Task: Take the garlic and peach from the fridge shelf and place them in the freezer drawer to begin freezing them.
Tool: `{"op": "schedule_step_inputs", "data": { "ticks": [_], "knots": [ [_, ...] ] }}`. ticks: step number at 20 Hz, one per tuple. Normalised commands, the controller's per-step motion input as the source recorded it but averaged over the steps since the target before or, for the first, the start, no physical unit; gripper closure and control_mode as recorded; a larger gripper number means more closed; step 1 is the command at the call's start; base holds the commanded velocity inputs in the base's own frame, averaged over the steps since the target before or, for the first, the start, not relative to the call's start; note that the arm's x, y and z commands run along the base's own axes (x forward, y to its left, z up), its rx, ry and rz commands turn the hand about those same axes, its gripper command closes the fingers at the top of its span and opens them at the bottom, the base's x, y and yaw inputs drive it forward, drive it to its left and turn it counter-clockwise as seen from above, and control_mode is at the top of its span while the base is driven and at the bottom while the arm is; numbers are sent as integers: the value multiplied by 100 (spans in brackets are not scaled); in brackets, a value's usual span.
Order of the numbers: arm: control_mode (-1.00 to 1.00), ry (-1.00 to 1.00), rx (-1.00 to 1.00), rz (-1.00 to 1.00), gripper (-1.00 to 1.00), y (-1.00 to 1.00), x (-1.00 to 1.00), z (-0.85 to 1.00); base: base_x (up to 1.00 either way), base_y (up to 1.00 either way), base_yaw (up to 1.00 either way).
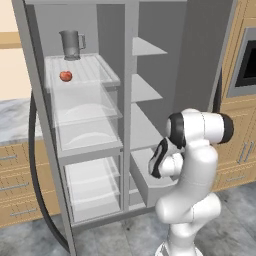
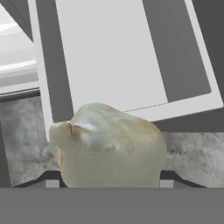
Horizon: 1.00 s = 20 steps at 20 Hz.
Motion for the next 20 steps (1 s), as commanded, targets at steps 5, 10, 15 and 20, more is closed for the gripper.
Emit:
{"op": "schedule_step_inputs", "data": {
  "ticks": [5, 10, 15, 20],
  "knots": [
    [-100, 0, 0, 0, 100, -4, 26, -28, 0, 0, 0],
    [-100, 0, 0, 0, 100, -11, 32, -8, 0, 0, 0],
    [-100, 0, 0, 0, 100, -11, 22, -21, 0, 0, 0],
    [-100, 2, 0, 0, 100, -7, 19, -27, 0, 0, 0]
  ]
}}
